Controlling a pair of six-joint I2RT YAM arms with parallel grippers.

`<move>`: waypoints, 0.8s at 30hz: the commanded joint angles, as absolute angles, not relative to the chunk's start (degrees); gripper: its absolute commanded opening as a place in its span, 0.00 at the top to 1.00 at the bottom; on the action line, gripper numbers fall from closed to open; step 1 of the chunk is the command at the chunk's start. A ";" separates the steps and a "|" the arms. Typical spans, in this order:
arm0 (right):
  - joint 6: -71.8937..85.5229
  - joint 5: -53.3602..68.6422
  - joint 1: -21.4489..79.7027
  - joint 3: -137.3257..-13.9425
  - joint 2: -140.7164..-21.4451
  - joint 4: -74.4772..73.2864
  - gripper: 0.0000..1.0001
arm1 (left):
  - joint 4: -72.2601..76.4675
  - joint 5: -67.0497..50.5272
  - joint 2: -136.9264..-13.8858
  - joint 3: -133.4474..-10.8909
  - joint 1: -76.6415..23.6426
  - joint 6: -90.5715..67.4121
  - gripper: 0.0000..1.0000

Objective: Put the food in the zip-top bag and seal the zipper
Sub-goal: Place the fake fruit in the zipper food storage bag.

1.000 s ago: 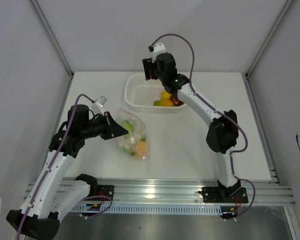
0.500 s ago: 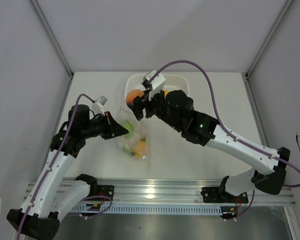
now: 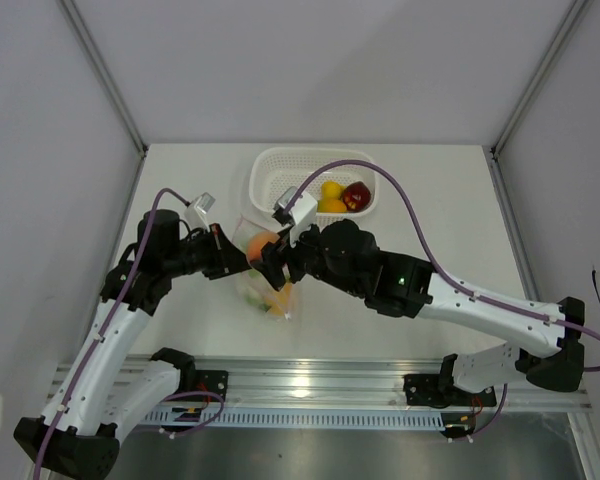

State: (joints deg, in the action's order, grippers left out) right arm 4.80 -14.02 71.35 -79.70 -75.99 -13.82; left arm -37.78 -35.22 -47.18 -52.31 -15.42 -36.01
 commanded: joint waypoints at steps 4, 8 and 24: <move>6.06 -15.12 71.19 -79.19 -76.46 -13.01 0.90 | -37.53 -36.47 -45.79 -54.14 -15.56 -36.12 1.00; 6.76 -13.98 70.49 -79.45 -78.48 -13.36 0.88 | -38.32 -36.30 -45.44 -54.67 -15.56 -35.95 0.99; 8.53 -10.11 65.74 -77.70 -79.54 -12.40 0.17 | -38.85 -36.48 -45.17 -55.55 -15.56 -35.95 0.99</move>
State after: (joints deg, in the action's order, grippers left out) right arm 8.21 -11.90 66.15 -77.67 -80.71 -14.70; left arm -39.13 -35.20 -45.80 -53.25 -15.42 -35.99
